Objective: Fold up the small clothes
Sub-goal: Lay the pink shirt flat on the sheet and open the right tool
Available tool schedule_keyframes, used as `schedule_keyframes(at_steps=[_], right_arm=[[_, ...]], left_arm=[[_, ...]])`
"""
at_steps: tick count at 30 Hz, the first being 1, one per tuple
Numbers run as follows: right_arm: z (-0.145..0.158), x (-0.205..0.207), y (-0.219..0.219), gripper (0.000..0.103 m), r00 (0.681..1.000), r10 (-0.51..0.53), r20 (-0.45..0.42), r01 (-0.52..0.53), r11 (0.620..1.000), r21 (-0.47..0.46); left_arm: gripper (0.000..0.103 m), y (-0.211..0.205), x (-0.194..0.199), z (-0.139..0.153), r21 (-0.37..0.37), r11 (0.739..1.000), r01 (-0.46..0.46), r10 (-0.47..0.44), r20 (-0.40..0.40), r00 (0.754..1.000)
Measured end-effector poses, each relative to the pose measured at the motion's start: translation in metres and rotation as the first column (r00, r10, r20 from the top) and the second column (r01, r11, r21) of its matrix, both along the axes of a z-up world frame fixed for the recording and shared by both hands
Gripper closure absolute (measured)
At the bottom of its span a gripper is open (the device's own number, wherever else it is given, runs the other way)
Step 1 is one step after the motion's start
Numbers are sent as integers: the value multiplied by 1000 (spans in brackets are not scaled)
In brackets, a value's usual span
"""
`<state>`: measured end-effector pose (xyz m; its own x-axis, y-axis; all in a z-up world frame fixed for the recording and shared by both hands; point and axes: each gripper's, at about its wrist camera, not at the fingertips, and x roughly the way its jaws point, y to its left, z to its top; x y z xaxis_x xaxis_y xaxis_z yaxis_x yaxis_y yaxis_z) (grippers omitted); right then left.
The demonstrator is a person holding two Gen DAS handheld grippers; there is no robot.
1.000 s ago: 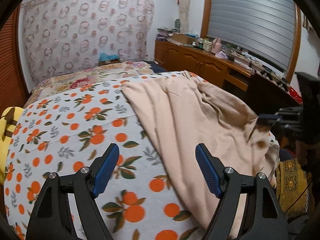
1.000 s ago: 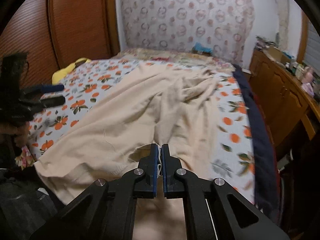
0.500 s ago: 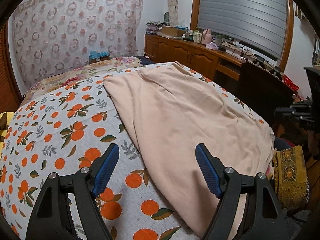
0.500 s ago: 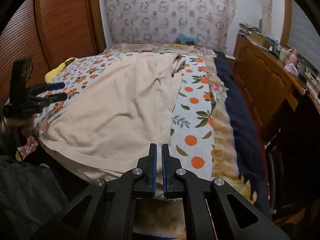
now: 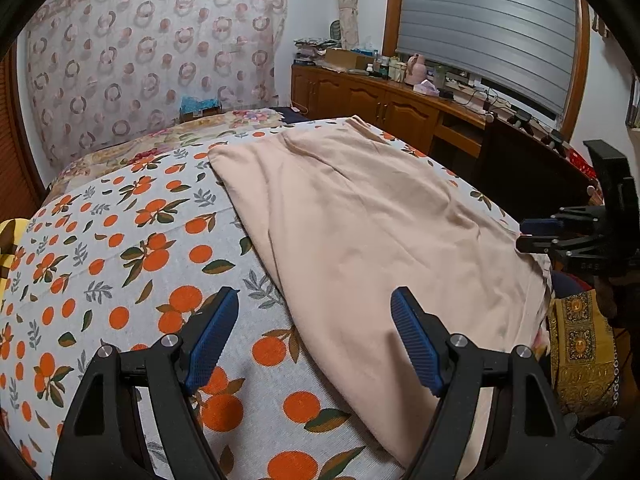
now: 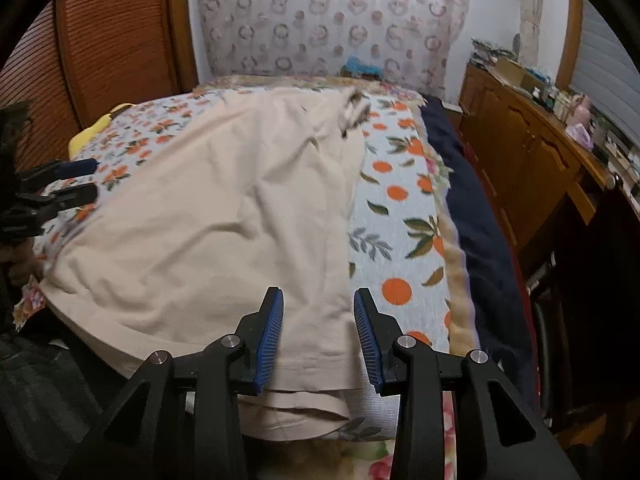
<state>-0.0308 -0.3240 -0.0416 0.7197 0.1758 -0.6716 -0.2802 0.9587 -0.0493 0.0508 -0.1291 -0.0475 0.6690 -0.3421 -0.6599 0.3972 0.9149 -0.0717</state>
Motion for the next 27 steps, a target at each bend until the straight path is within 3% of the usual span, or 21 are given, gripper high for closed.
schedule_keyframes(at_steps=[10, 11, 14, 20, 27], right_arm=[[-8, 6, -2, 67, 999, 7, -50, -7, 1000, 0], [-7, 4, 0, 80, 999, 21, -45, -21, 1000, -8], [-4, 0, 5, 98, 997, 61, -44, -62, 998, -12], [11, -19, 4, 100, 996, 85, 12, -84, 996, -33], [5, -22, -8, 100, 997, 74, -22, -74, 997, 5]], left_arm=[[24, 0, -1, -1, -2, 1000, -1, 1, -5, 1000], [24, 0, -1, -1, -3, 1000, 0, 0, -6, 1000], [24, -1, -2, -3, -2, 1000, 1, -1, -11, 1000], [24, -3, -5, -2, -4, 1000, 6, -6, -16, 1000], [24, 2, -20, -1, -13, 999, 36, -37, -42, 998]])
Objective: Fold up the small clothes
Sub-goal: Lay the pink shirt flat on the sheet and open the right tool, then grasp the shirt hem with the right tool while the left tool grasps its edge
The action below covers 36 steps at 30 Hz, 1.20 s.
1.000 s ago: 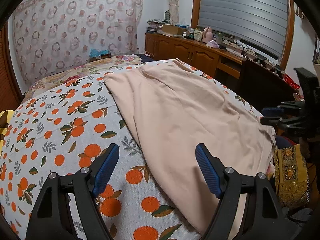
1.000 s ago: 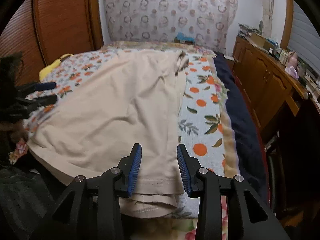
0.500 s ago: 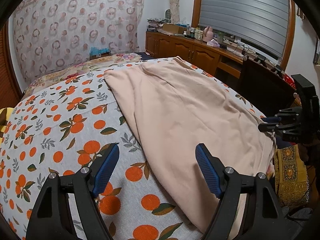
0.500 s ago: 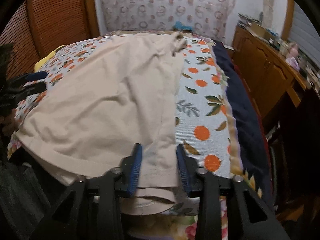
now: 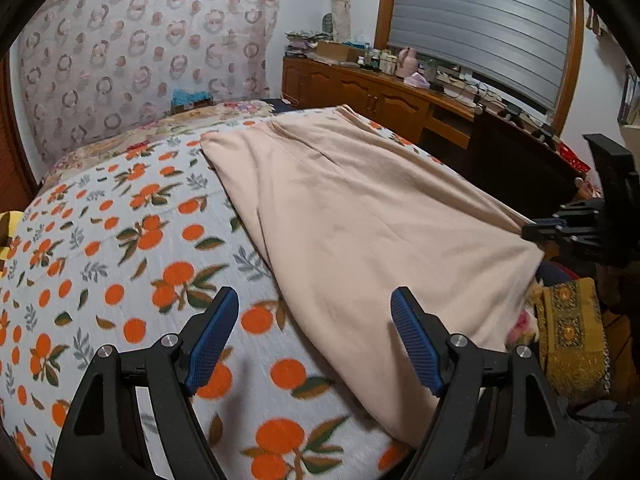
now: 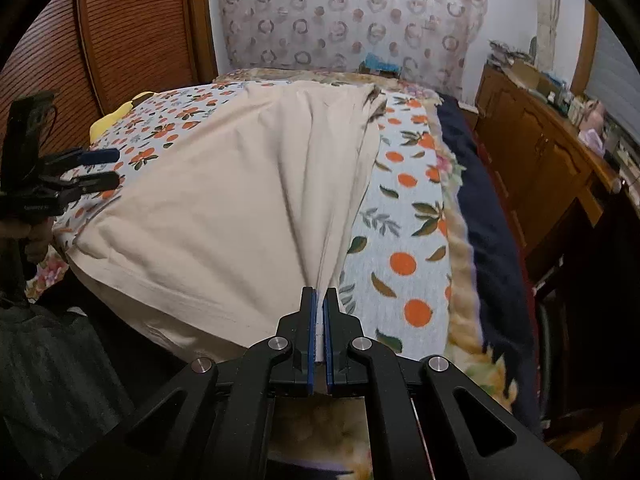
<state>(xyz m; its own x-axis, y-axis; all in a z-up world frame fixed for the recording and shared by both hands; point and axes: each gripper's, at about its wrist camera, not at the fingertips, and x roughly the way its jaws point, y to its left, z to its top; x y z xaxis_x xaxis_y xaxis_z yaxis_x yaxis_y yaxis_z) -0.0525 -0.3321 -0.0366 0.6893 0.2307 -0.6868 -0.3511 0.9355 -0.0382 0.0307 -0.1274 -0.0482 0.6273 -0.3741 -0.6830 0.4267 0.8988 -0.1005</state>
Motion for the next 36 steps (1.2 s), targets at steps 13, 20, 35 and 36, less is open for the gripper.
schedule_keyframes(at_steps=[13, 20, 35, 36], right_arm=[[-17, 16, 18, 52, 999, -38, -24, 37, 999, -36], [-23, 15, 16, 51, 997, -48, -53, 48, 999, 1], [-21, 11, 21, 94, 996, 33, -78, -29, 998, 57], [-20, 11, 19, 95, 997, 34, -75, -29, 997, 72]], left_arm=[[36, 11, -19, -25, -69, 997, 33, -42, -142, 989], [47, 6, -28, -25, -93, 994, 62, -75, -150, 986], [94, 1, -22, -22, -204, 969, 142, -181, -184, 966], [95, 1, -23, -19, -205, 968, 145, -181, -167, 969]])
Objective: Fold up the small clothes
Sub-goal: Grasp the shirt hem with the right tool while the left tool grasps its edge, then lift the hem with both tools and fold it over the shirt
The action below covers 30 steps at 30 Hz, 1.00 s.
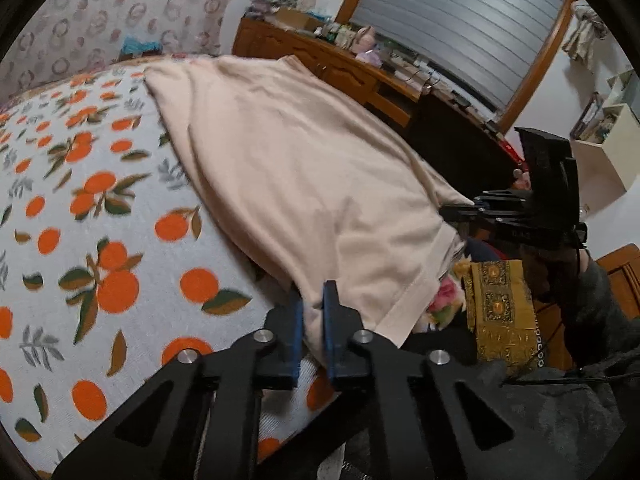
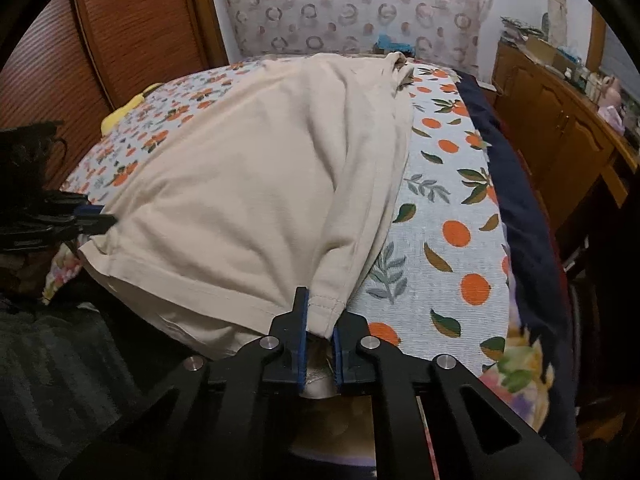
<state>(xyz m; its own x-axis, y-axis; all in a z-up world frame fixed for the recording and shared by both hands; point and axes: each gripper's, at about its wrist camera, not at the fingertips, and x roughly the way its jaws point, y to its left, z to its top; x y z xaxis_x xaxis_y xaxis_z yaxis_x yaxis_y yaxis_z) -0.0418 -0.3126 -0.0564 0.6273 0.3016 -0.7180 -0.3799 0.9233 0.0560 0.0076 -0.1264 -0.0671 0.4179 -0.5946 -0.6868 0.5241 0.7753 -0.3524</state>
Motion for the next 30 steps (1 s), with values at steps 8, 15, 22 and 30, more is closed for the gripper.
schedule_keyframes(at_steps=[8, 15, 22, 30], right_arm=[[51, -14, -8, 96, 987, -1, 162, -12, 997, 81], [89, 8, -6, 96, 958, -13, 287, -16, 995, 98], [96, 57, 0, 96, 949, -40, 313, 1, 993, 122], [95, 114, 13, 96, 953, -39, 301, 4, 993, 116]], left_arm=[[96, 6, 9, 54, -45, 998, -41, 47, 145, 988], [96, 26, 54, 76, -72, 992, -102, 114, 188, 975], [96, 34, 115, 79, -59, 987, -151, 160, 176, 971], [96, 36, 169, 79, -52, 983, -175, 181, 152, 972]])
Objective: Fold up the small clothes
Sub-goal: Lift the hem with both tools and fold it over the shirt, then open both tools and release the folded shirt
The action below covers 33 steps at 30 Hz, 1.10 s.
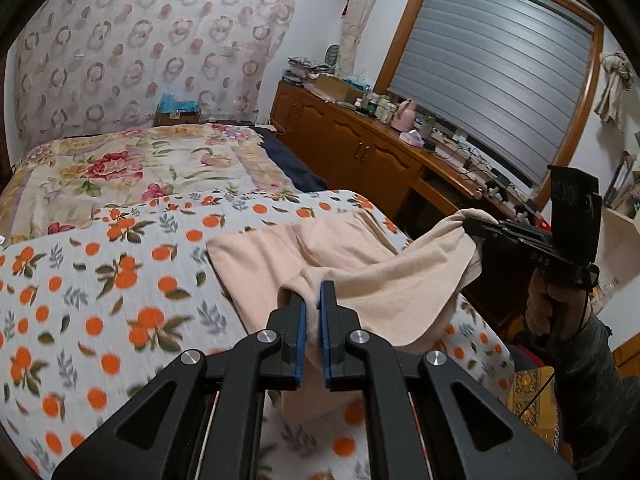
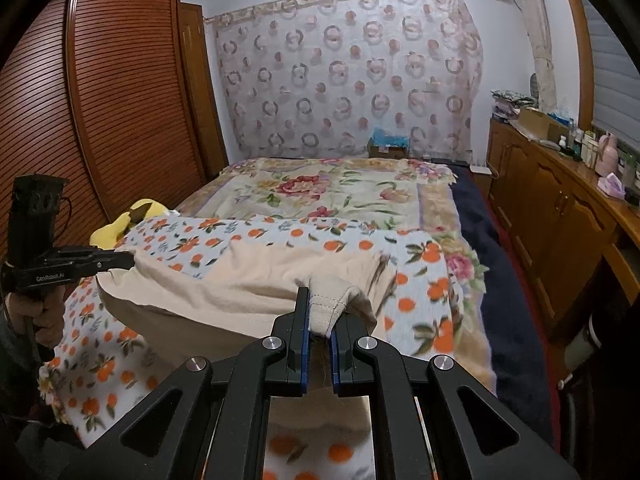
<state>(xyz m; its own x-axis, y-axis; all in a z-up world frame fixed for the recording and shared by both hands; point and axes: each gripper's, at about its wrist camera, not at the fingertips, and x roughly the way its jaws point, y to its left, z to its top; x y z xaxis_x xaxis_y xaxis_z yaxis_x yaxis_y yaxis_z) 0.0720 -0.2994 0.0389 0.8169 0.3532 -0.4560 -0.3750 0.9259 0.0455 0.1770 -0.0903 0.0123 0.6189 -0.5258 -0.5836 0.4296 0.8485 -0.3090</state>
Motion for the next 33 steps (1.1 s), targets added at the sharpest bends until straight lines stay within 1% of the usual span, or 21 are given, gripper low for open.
schedule_keyframes(at_steps=[3, 7, 13, 19, 20, 22, 24, 25, 26, 27, 28, 30, 32, 33], right_arm=[[1, 20, 4, 96, 1000, 5, -3, -5, 1000, -4], [0, 51, 9, 96, 1000, 13, -15, -14, 1000, -18], [-7, 96, 13, 96, 998, 14, -54, -15, 999, -28], [-13, 110, 18, 96, 996, 5, -88, -7, 999, -31], [-13, 112, 18, 92, 995, 5, -95, -8, 1000, -30], [-11, 113, 20, 92, 995, 3, -103, -7, 999, -34], [-5, 113, 20, 88, 994, 7, -105, -10, 999, -31], [-1, 111, 20, 78, 995, 6, -100, -9, 999, -33], [1, 112, 19, 68, 995, 4, -96, -7, 999, -37], [4, 111, 19, 64, 996, -4, -85, 0, 999, -43], [6, 112, 18, 57, 997, -10, -75, 7, 999, -45], [12, 107, 14, 56, 998, -19, -63, 17, 999, -39], [14, 102, 10, 56, 998, -12, -57, 9, 999, -39], [15, 97, 10, 56, 998, -10, -56, 7, 999, -50]], left_arm=[[96, -1, 23, -3, 16, 1000, -13, 13, -10, 1000], [96, -2, 51, -11, 55, 998, -32, 34, -25, 999], [96, 0, 85, -28, 64, 997, -44, 49, -67, 997], [96, -5, 96, -43, 98, 994, -47, 57, -104, 993], [96, -5, 96, -44, 103, 994, -44, 56, -108, 993], [95, -5, 95, -43, 105, 994, -39, 50, -104, 993], [93, -4, 94, -40, 97, 995, -31, 41, -99, 994], [90, -4, 94, -38, 92, 995, -27, 36, -98, 995], [80, -2, 92, -34, 87, 996, -23, 31, -90, 996], [73, -1, 91, -32, 86, 996, -22, 29, -79, 996], [59, 1, 89, -30, 89, 996, -28, 34, -66, 997], [48, 5, 83, -25, 97, 995, -29, 33, -40, 999], [23, 11, 78, -23, 98, 995, -31, 34, -33, 999], [21, 13, 75, -23, 98, 995, -32, 35, -32, 999]])
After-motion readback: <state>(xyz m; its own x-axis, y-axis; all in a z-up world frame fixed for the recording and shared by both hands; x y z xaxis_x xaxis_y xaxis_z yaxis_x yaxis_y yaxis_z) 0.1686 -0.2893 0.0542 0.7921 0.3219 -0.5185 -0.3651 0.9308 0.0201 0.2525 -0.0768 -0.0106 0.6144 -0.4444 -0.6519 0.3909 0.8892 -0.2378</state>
